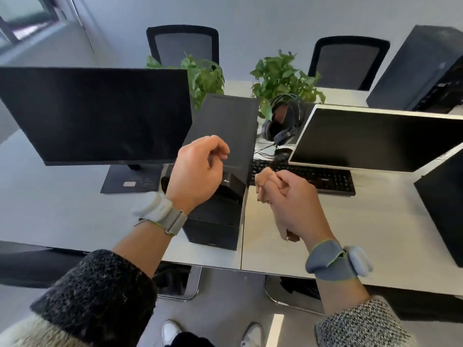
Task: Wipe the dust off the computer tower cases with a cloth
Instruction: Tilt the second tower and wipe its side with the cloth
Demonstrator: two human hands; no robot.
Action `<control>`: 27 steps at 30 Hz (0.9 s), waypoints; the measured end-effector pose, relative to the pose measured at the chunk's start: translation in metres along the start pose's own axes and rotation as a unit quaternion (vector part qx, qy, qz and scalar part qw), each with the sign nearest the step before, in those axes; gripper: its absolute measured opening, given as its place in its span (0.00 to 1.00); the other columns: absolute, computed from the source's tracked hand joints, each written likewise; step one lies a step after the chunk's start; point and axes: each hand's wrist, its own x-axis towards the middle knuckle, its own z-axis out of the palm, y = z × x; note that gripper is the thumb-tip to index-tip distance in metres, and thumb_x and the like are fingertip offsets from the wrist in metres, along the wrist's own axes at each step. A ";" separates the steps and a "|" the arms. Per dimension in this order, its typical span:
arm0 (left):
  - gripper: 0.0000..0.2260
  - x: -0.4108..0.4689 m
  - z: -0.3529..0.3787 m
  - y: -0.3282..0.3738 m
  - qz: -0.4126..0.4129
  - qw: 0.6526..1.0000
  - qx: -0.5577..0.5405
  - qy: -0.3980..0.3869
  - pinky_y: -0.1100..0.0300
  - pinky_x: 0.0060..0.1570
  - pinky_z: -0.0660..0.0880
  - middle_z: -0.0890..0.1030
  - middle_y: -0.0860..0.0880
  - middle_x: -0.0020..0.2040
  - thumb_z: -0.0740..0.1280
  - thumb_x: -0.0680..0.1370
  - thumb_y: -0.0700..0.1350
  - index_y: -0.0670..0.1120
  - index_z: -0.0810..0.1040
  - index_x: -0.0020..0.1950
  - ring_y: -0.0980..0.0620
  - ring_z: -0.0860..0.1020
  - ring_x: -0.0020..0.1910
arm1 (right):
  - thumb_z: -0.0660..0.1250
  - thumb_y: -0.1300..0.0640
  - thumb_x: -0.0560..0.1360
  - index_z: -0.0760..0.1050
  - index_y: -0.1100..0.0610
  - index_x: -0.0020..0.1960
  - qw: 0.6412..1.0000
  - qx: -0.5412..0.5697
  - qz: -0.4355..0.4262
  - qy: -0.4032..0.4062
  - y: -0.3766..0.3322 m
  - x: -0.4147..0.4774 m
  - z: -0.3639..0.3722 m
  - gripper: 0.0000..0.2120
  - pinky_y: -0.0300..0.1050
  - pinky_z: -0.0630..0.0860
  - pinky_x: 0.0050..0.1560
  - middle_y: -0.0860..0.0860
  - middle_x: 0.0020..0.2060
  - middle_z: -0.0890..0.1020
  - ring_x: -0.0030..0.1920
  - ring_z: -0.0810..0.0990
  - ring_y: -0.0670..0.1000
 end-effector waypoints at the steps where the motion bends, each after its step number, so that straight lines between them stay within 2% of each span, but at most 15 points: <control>1: 0.13 0.004 0.007 0.004 0.006 1.000 0.016 -0.015 0.70 0.44 0.73 0.82 0.53 0.47 0.64 0.77 0.31 0.45 0.82 0.52 0.62 0.77 0.42 | 0.63 0.48 0.85 0.77 0.48 0.48 0.999 0.023 0.018 -0.021 0.010 0.000 0.002 0.09 0.40 0.72 0.36 0.45 0.39 0.81 0.41 0.79 0.45; 4: 0.15 0.022 0.024 0.009 0.017 0.997 0.065 -0.034 0.75 0.47 0.69 0.78 0.51 0.49 0.61 0.74 0.29 0.43 0.82 0.53 0.60 0.74 0.45 | 0.64 0.45 0.85 0.76 0.45 0.54 0.991 0.118 0.024 -0.060 0.020 -0.006 0.010 0.05 0.33 0.73 0.36 0.42 0.41 0.82 0.41 0.81 0.43; 7: 0.16 0.043 0.038 0.011 0.011 0.993 0.102 -0.052 0.73 0.48 0.69 0.78 0.48 0.49 0.59 0.73 0.30 0.43 0.82 0.52 0.54 0.76 0.48 | 0.65 0.46 0.86 0.77 0.47 0.55 0.971 0.233 -0.023 -0.053 0.010 -0.016 0.022 0.06 0.36 0.79 0.42 0.41 0.40 0.85 0.41 0.84 0.43; 9: 0.16 0.048 0.049 0.012 0.004 0.991 0.115 -0.069 0.67 0.48 0.73 0.78 0.48 0.49 0.59 0.73 0.30 0.43 0.83 0.52 0.52 0.76 0.48 | 0.65 0.48 0.86 0.78 0.48 0.55 0.964 0.261 -0.017 -0.048 0.009 -0.018 0.035 0.06 0.43 0.83 0.47 0.43 0.41 0.86 0.43 0.86 0.45; 12: 0.15 0.045 0.056 0.010 0.001 0.985 0.142 -0.099 0.51 0.49 0.78 0.77 0.48 0.48 0.60 0.74 0.32 0.44 0.83 0.51 0.48 0.77 0.47 | 0.65 0.47 0.85 0.77 0.46 0.56 0.970 0.233 0.026 -0.071 0.024 -0.017 0.049 0.04 0.55 0.84 0.50 0.46 0.43 0.87 0.43 0.86 0.47; 13: 0.15 0.044 0.057 0.009 -0.003 0.984 0.146 -0.103 0.48 0.48 0.79 0.78 0.48 0.48 0.60 0.75 0.32 0.44 0.83 0.51 0.48 0.77 0.46 | 0.65 0.47 0.85 0.76 0.45 0.55 0.970 0.227 0.032 -0.077 0.028 -0.018 0.050 0.03 0.55 0.83 0.51 0.46 0.43 0.87 0.43 0.86 0.47; 14: 0.14 0.044 0.058 0.008 -0.008 0.983 0.150 -0.108 0.46 0.47 0.79 0.78 0.49 0.47 0.59 0.75 0.33 0.44 0.83 0.51 0.47 0.77 0.46 | 0.66 0.48 0.85 0.77 0.46 0.55 0.969 0.232 0.031 -0.078 0.029 -0.018 0.049 0.03 0.51 0.83 0.51 0.45 0.43 0.87 0.43 0.86 0.45; 16: 0.14 0.044 0.059 0.008 -0.009 0.981 0.160 -0.113 0.45 0.44 0.79 0.78 0.49 0.46 0.59 0.77 0.34 0.45 0.82 0.49 0.47 0.77 0.44 | 0.67 0.53 0.84 0.78 0.50 0.54 0.961 0.272 0.010 -0.055 0.026 -0.020 0.047 0.02 0.36 0.80 0.48 0.42 0.41 0.86 0.43 0.85 0.41; 17: 0.13 0.043 0.059 0.009 -0.004 0.980 0.166 -0.111 0.46 0.43 0.79 0.78 0.50 0.45 0.59 0.77 0.34 0.46 0.82 0.48 0.47 0.77 0.43 | 0.68 0.55 0.84 0.79 0.52 0.54 0.955 0.295 -0.001 -0.038 0.022 -0.022 0.046 0.02 0.34 0.78 0.46 0.42 0.40 0.86 0.44 0.85 0.41; 21: 0.13 0.041 0.057 0.009 -0.028 0.980 0.175 -0.086 0.48 0.41 0.78 0.78 0.51 0.45 0.60 0.77 0.35 0.48 0.81 0.46 0.46 0.77 0.43 | 0.68 0.54 0.84 0.78 0.50 0.57 0.945 0.325 -0.002 -0.046 0.021 -0.019 0.054 0.03 0.46 0.82 0.50 0.45 0.45 0.86 0.47 0.85 0.48; 24: 0.13 0.042 0.055 0.008 -0.066 0.978 0.186 -0.074 0.47 0.43 0.78 0.78 0.51 0.45 0.60 0.78 0.35 0.49 0.81 0.46 0.46 0.77 0.44 | 0.68 0.53 0.84 0.77 0.47 0.54 0.951 0.297 0.029 -0.085 0.035 -0.011 0.060 0.01 0.37 0.77 0.45 0.42 0.43 0.85 0.44 0.83 0.42; 27: 0.13 0.045 0.058 0.008 -0.100 0.975 0.182 -0.083 0.49 0.45 0.77 0.79 0.52 0.47 0.60 0.78 0.36 0.49 0.82 0.46 0.47 0.78 0.46 | 0.68 0.53 0.84 0.77 0.50 0.52 0.955 0.282 0.008 -0.094 0.040 -0.004 0.055 0.02 0.32 0.73 0.42 0.42 0.39 0.84 0.40 0.81 0.41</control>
